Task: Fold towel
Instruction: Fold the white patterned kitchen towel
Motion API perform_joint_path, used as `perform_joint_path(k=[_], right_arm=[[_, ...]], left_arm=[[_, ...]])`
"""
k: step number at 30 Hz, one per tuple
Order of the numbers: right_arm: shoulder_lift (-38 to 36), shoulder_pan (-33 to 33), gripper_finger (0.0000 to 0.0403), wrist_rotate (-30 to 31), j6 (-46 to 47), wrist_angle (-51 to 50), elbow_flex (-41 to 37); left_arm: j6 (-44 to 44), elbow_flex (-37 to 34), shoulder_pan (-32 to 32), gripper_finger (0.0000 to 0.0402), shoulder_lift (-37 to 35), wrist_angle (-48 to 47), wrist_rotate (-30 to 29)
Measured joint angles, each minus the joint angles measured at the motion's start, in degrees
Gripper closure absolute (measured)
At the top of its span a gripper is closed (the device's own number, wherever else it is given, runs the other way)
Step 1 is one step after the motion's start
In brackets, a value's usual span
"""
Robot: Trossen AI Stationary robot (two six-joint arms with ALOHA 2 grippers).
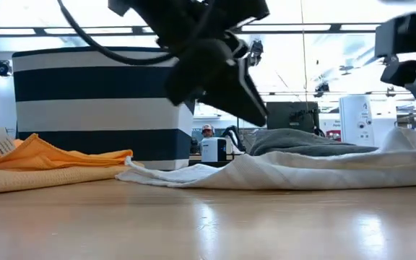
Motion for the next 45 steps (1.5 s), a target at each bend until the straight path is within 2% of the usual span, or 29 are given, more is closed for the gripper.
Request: perform_joint_path(k=[5, 8, 10, 13, 16, 21, 27, 29, 33, 40, 45], right_arm=[[-0.6, 0.4, 0.0399, -5.9, -0.2, -0.1, 3.5], [-0.6, 2.2, 0.0398, -13.6, 2.8, 0.8, 7.0], [-0.4, 4.2, 0.0392, -19.4, 7.6, 5.3, 9.2], [-0.2, 8.1, 0.0376, -22.1, 10.0, 14.7, 11.0], [-0.2, 10.6, 0.0351, -20.9, 11.0, 17.8, 12.4], [-0.3, 11.2, 0.0303, -14.5, 13.0, 11.1, 12.8], [-0.3, 9.8, 0.0251, -14.0, 14.6, 8.6, 9.8], [-0.3, 9.5, 0.0239, -11.7, 14.5, 8.1, 8.1], [-0.3, 7.9, 0.0228, -8.8, 14.8, 7.8, 2.6], [-0.6, 3.2, 0.0227, -8.6, 12.0, 6.9, -5.2], [-0.9, -3.4, 0.0229, -6.8, 7.0, -0.4, -6.6]], left_arm=[[-4.9, -2.1, -0.8, 0.0244, -1.9, -4.8, 0.0], [-6.9, -4.9, -0.8, 0.0247, -2.0, -4.7, 0.0], [-8.1, -6.9, -0.8, 0.0246, -2.0, -3.8, -0.1], [-8.9, -9.6, -0.8, 0.0244, -2.0, -1.5, -0.6], [-8.9, -10.4, -0.8, 0.0245, -2.0, 0.1, -1.4], [-8.7, -9.1, -0.8, 0.0249, -2.0, 0.0, -1.6], [-7.7, -8.4, -0.3, 0.0246, -2.2, -0.9, -2.9], [-8.1, -9.1, 0.6, 0.0247, -2.2, -0.7, -3.0], [-11.5, -11.6, 1.8, 0.0254, -1.8, -0.5, -2.1], [-20.9, -17.8, 0.7, 0.0265, -2.4, 2.0, 4.4], [-29.6, -18.2, -3.4, 0.0267, -3.7, -4.2, 5.3]])
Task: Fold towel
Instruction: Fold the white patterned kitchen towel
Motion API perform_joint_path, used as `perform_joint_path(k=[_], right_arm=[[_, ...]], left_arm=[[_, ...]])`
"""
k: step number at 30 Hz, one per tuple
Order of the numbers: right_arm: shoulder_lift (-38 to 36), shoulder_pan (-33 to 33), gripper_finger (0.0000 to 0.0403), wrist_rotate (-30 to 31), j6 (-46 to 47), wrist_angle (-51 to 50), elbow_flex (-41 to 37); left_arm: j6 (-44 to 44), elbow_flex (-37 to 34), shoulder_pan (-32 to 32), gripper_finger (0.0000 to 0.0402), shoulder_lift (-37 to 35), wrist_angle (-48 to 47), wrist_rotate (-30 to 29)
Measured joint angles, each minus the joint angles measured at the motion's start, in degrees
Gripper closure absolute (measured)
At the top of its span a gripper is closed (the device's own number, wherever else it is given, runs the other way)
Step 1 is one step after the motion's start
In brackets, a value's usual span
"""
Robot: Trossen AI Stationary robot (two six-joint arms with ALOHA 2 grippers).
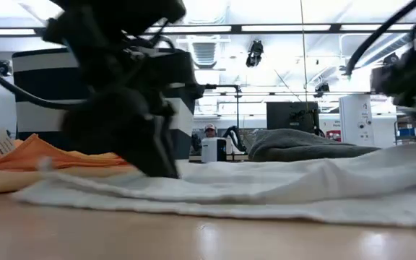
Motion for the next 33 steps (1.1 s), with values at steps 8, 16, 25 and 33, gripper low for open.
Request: perform_joint_path(k=[8, 16, 25, 33], right_arm=[[-3.5, -3.2, 0.0247, 1.3, -7.6, -7.3, 5.9], [-5.8, 1.0, 0.0265, 15.2, -7.9, -6.5, 10.4], [-6.0, -11.3, 0.0255, 13.2, -12.4, -6.3, 7.4], [-6.0, -24.8, 0.0225, -0.6, -24.4, -0.5, 6.1]], left_arm=[[-4.3, 0.5, -3.6, 0.0263, -7.3, -2.3, -1.7], [-0.6, 0.1, -0.6, 0.0272, -7.1, 1.6, -7.9], [2.4, 0.3, -0.4, 0.0277, -2.6, 7.3, -6.5], [1.4, 0.3, -0.8, 0.0263, -2.2, 7.3, -6.4]])
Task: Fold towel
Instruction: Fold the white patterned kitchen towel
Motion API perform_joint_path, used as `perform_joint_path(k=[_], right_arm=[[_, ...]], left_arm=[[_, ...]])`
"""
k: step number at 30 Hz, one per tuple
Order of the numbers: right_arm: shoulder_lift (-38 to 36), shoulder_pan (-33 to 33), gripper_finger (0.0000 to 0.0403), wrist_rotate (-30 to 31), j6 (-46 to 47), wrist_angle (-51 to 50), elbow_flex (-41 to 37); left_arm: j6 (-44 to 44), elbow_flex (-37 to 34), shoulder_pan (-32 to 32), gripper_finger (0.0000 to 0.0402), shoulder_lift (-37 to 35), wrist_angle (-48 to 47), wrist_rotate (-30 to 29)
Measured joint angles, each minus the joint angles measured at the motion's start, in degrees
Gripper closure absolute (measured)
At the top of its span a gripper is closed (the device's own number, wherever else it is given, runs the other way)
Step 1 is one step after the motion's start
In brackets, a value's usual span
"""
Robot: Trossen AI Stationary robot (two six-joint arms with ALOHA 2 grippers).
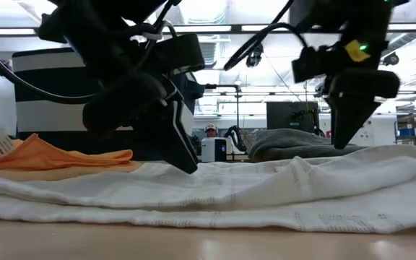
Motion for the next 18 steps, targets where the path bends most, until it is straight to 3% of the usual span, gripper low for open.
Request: perform_joint_path(k=[5, 10, 18], right_arm=[[0.0, -7.1, 0.0229, -8.2, -3.6, 0.1, -1.1], [0.0, -10.2, 0.0243, -14.8, -4.2, 0.4, -3.2], [0.0, -9.3, 0.0283, -16.0, -5.5, 3.0, -3.7]], left_arm=[[0.1, 0.0, -0.1, 0.0256, 0.0, 0.0, 0.0], [0.1, 0.0, -0.1, 0.0250, 0.0, 0.1, 0.0], [1.4, 0.0, -0.1, 0.0240, 0.0, 2.0, -0.4]])
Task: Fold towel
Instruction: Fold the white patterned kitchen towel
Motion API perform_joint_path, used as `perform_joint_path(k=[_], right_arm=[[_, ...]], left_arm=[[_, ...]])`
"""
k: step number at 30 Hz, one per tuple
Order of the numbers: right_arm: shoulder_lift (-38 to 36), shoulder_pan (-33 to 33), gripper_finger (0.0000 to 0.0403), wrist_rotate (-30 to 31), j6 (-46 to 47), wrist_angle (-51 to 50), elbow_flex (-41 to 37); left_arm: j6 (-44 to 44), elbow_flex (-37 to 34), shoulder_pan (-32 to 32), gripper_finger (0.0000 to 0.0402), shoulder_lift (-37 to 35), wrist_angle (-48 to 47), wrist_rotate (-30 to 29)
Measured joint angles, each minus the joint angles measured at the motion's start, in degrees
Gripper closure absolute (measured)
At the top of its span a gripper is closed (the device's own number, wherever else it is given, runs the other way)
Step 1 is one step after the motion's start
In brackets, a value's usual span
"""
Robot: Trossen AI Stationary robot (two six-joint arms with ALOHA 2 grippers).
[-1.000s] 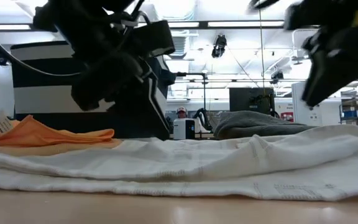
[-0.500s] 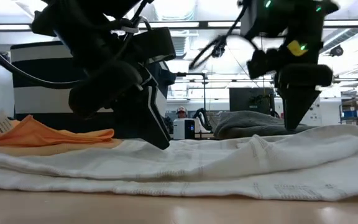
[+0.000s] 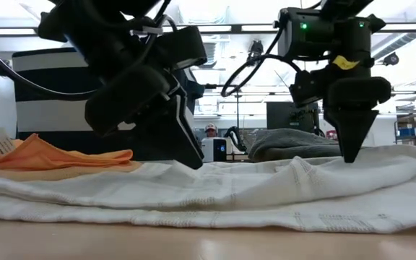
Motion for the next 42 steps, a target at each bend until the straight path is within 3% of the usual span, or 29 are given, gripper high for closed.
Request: perform_joint_path(k=[9, 25, 31, 42], right_arm=[[-0.1, 1.6, 0.0395, 0.0, -1.0, 0.3, 0.1], [-9.7, 10.7, 0.0401, 3.1, 3.1, 0.0, 2.8], [-10.5, 20.4, 0.0401, 0.9, 8.5, -0.1, 2.8], [-6.2, 43.3, 0.0395, 0.2, 34.8, 0.3, 2.8]], left_arm=[[0.0, 0.0, 0.0, 0.0231, 0.0, 3.5, 0.0], [-0.8, 0.1, 0.0, 0.0243, -0.1, 11.4, 2.0], [0.0, 0.1, 0.0, 0.0255, -0.1, 10.7, 2.1], [1.7, 0.0, 0.0, 0.0276, -0.1, 10.2, 3.4]])
